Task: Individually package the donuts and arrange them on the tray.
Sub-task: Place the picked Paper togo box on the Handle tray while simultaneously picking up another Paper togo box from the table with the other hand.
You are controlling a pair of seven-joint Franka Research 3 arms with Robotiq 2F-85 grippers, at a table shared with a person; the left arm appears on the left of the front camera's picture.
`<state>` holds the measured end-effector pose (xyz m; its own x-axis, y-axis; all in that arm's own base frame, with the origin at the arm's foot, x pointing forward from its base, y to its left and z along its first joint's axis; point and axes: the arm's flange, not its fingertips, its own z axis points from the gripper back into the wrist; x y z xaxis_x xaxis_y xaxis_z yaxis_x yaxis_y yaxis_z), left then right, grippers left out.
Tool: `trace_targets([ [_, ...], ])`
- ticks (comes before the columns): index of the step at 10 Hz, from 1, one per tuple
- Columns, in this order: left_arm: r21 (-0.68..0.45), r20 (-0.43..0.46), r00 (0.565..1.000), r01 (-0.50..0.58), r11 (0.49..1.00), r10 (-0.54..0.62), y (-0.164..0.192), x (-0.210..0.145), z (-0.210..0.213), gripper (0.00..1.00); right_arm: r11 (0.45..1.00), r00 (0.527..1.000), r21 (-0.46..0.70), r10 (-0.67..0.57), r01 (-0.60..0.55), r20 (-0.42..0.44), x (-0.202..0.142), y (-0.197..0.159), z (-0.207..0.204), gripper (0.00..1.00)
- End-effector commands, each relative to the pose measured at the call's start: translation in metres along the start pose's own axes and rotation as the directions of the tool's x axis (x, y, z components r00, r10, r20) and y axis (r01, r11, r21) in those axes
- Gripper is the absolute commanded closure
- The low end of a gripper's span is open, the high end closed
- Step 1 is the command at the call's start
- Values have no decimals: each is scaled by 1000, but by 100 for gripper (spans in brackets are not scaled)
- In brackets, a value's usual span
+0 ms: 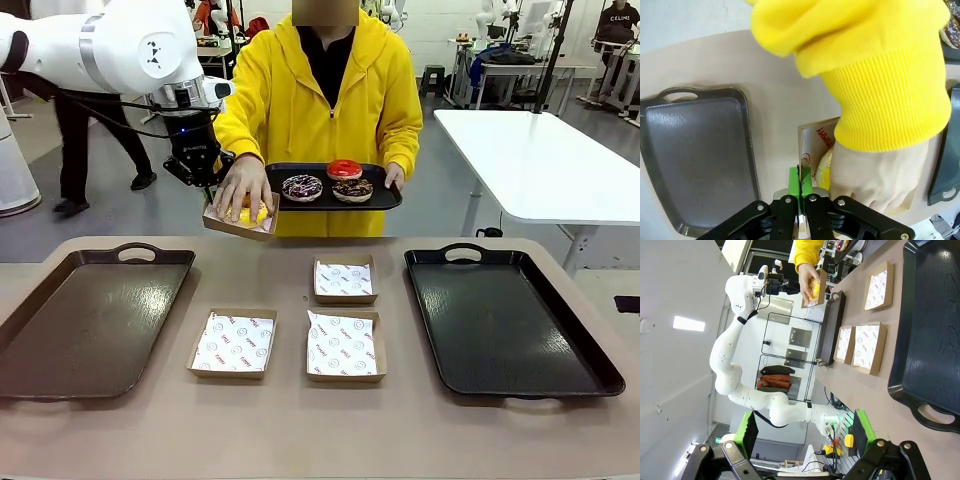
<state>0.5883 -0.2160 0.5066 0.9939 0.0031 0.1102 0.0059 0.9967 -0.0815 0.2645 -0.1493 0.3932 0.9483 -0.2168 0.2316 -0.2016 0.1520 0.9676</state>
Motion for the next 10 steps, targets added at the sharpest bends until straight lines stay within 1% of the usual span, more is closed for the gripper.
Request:
trace_targets([
  [1, 0, 1, 1000, -1, 1000, 1, 1, 0, 1, 100, 1000, 1000, 19, 18, -18, 12, 1, 1, 1, 0],
  [6, 0, 1, 1000, -1, 1000, 1, 1, 0, 1, 100, 1000, 1000, 19, 18, -18, 12, 1, 1, 1, 0],
  [7, 0, 0, 1000, 0, 1000, 0, 0, 0, 0, 99, 1000, 1000, 0, 0, 0, 0, 0, 0, 0, 0],
  [8, -1, 9, 1000, 19, 1000, -19, 7, -12, 3, 99, 999, 999, -33, -10, 9, -34, 11, 7, -16, 0],
  [9, 21, 20, 1000, 17, 1000, -18, 26, -14, 12, 99, 996, 999, -85, 6, -10, -50, 32, 20, -42, 0],
  [10, 21, -15, 999, 40, 999, -40, 42, -22, 15, 99, 987, 996, -155, 28, -42, -90, 44, 33, -70, 0],
])
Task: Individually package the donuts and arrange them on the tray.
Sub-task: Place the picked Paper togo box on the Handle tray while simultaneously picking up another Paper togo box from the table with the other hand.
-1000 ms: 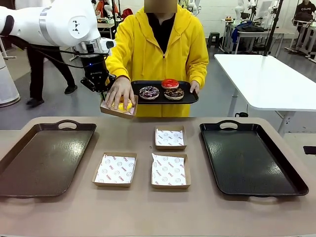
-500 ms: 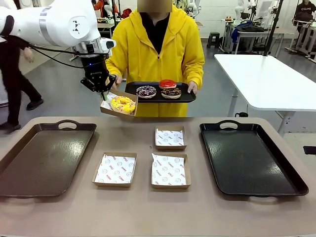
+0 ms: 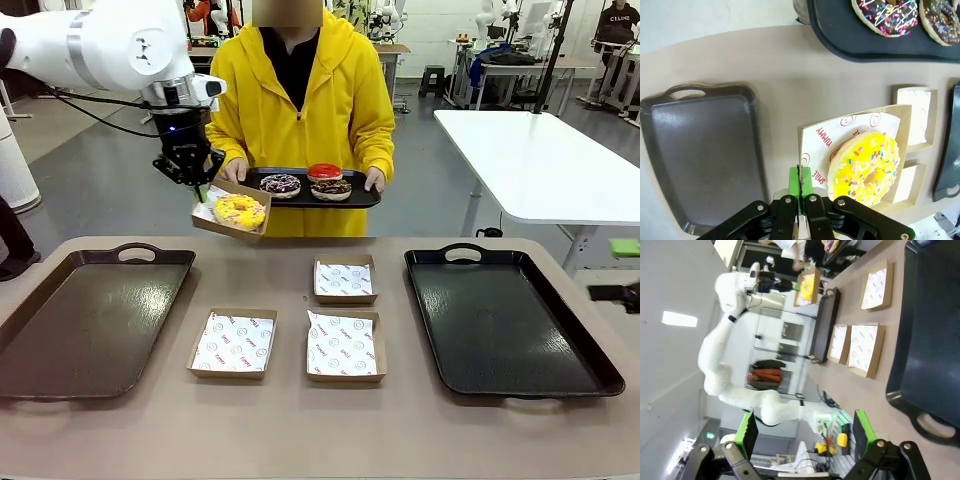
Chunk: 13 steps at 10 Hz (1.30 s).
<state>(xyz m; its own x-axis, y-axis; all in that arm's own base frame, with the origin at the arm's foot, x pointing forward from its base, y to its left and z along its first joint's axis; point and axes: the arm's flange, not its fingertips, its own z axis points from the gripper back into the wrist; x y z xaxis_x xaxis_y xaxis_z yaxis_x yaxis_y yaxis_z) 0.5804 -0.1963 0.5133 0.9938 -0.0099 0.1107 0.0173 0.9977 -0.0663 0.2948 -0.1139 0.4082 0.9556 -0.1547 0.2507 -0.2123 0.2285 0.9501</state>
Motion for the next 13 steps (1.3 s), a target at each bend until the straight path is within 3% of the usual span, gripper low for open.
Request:
trace_targets([
  [1, 18, -52, 997, 65, 998, -64, 44, -26, 4, 99, 993, 997, -115, -11, 3, -72, 36, 33, -53, 0],
  [4, 14, -51, 997, 64, 998, -63, 109, -50, 1, 99, 952, 988, -298, 26, -72, -154, 81, 74, -148, 0],
  [7, 21, -38, 999, 5, 1000, -4, 158, -66, -3, 99, 891, 984, -439, 39, -113, -175, 112, 85, -223, 0],
  [11, 29, -67, 995, -75, 997, 76, 193, -72, -20, 99, 803, 970, -553, 131, -224, -203, 123, 80, -266, 0],
  [12, 42, -80, 992, -98, 994, 101, 197, -73, -24, 99, 808, 969, -544, 135, -228, -207, 121, 79, -266, 0],
  [13, 50, -79, 995, -57, 997, 60, 190, -70, -18, 99, 845, 968, -485, 136, -224, -211, 121, 81, -259, 0],
])
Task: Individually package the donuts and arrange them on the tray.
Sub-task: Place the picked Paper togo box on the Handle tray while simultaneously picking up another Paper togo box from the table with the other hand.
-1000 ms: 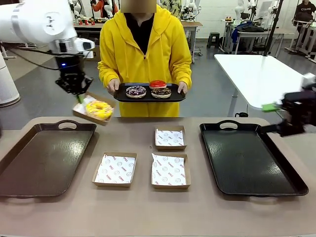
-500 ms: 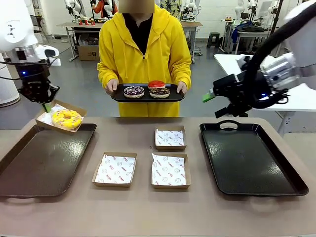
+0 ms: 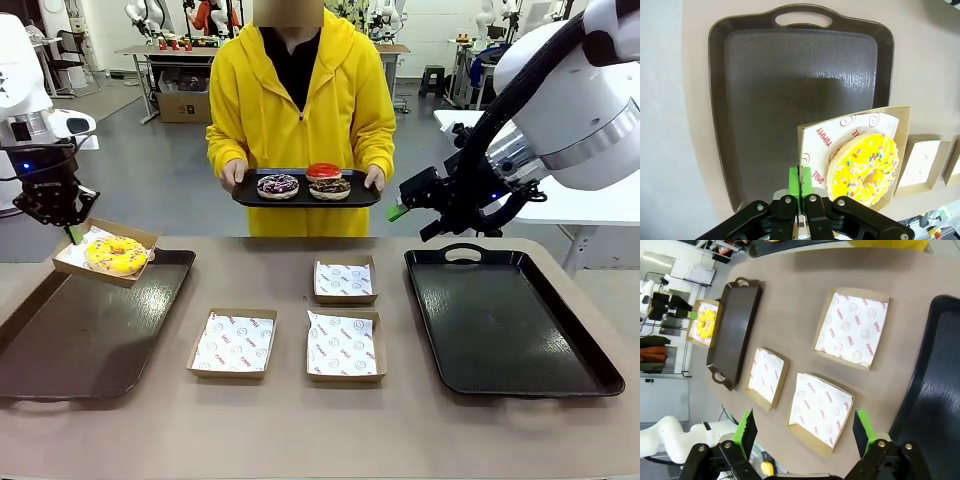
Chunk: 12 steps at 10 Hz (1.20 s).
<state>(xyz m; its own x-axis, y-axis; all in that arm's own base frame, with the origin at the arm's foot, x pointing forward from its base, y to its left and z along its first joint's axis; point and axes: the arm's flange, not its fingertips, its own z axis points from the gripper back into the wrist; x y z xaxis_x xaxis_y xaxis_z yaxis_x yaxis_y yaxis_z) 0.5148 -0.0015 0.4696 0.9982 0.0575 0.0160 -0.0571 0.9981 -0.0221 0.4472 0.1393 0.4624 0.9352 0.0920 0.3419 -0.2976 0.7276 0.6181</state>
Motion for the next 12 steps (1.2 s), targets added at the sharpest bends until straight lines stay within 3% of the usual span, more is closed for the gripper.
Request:
trace_targets([
  [1, -1, 11, 1000, 13, 1000, -13, -6, 1, 6, 99, 1000, 1000, -8, 1, -1, 0, 0, 0, -1, 0],
  [8, -1, 11, 1000, 13, 1000, -13, -6, 1, 6, 99, 1000, 1000, 9, -1, 1, 2, 0, 0, 1, 0],
  [10, 6, 5, 1000, 1, 1000, -1, -4, 2, -1, 99, 978, 996, -196, 58, -69, -62, 12, 20, -19, 0],
  [12, 12, -14, 998, -60, 998, 61, 2, 11, -19, 99, 946, 990, -317, 24, -67, -139, 34, 34, -50, 0],
])
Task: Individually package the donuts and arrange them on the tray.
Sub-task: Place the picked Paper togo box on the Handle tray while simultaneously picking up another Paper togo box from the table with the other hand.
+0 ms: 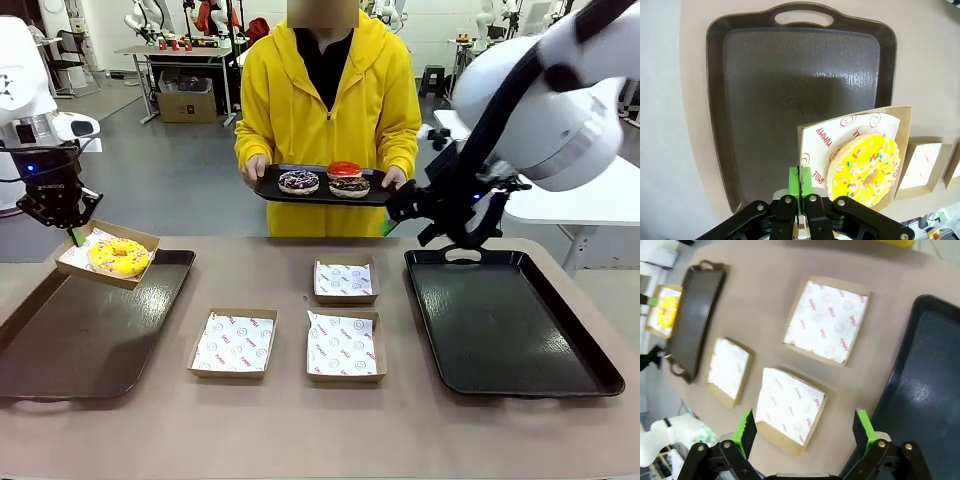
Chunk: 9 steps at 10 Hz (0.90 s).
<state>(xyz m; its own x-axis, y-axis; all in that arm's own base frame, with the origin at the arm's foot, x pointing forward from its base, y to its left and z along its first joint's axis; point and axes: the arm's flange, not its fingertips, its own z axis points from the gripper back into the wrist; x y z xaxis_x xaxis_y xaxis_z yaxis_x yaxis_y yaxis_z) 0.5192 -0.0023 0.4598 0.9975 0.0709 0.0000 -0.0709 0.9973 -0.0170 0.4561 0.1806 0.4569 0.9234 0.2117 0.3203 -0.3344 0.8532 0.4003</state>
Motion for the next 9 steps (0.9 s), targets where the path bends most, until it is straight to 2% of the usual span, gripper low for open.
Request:
trace_targets([
  [1, -10, -9, 999, -50, 999, 50, 5, 12, -17, 99, 985, 994, -163, -68, 54, -81, 37, 17, -26, 0],
  [4, -24, -6, 998, -57, 998, 57, 4, 19, -28, 99, 935, 983, -340, -148, 103, -107, 64, 32, -72, 0],
  [5, -4, -24, 999, -27, 1000, 27, 6, 12, -29, 99, 922, 980, -367, -172, 125, -99, 69, 32, -87, 0],
  [9, -4, -24, 999, -27, 1000, 27, 6, 12, -29, 99, 884, 967, -438, -233, 164, -107, 69, 17, -138, 0],
])
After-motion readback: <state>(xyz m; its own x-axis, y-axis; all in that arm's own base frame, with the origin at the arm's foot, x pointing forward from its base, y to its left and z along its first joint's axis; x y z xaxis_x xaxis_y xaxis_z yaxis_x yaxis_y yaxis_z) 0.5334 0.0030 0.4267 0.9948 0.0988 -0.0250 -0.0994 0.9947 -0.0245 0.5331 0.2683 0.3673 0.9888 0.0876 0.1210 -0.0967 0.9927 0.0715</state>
